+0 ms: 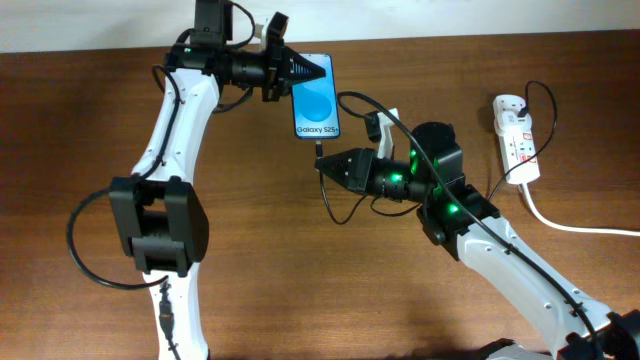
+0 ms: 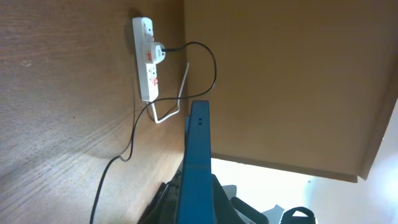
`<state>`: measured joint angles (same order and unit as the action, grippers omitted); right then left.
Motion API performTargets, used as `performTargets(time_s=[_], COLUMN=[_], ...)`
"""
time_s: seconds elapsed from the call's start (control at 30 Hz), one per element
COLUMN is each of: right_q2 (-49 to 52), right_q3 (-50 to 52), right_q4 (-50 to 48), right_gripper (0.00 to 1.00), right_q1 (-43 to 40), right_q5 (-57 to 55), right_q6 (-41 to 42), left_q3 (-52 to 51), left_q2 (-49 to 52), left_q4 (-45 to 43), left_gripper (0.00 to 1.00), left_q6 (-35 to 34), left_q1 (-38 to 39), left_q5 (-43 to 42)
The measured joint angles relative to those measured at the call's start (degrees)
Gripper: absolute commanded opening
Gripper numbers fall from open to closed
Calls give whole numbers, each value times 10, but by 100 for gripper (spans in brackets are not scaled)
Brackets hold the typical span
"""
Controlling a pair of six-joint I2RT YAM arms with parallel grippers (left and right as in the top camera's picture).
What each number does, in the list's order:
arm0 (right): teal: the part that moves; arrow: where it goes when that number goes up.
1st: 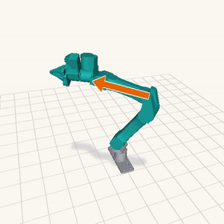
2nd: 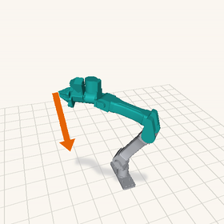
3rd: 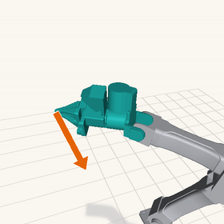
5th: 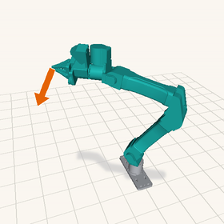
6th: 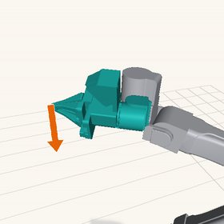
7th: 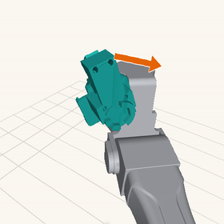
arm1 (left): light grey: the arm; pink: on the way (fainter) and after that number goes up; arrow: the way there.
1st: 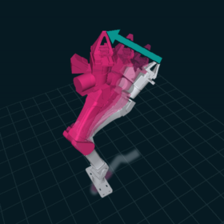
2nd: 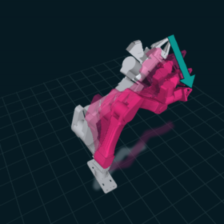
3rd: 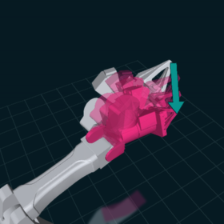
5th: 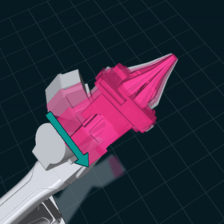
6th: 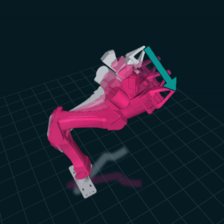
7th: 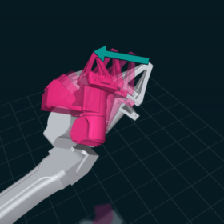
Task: Plug charger to phone and switch on socket
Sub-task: 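Lift the USB-C plug with the right gripper up to the phone's bottom port, then push the USB-C plug upward into the phone's port with the right gripper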
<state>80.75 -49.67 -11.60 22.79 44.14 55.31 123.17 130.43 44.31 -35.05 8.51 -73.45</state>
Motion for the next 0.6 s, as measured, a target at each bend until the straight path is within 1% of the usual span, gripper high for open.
performTargets(time_s=[0.6], right_q2=[0], right_q3=[0], right_q4=[0], right_gripper=[4], right_q1=[0], right_q5=[-8], right_q6=[0], left_q3=[0], left_q2=[0], left_q4=[0], left_gripper=[0], left_q6=[0], left_q1=[4], left_q5=[-3])
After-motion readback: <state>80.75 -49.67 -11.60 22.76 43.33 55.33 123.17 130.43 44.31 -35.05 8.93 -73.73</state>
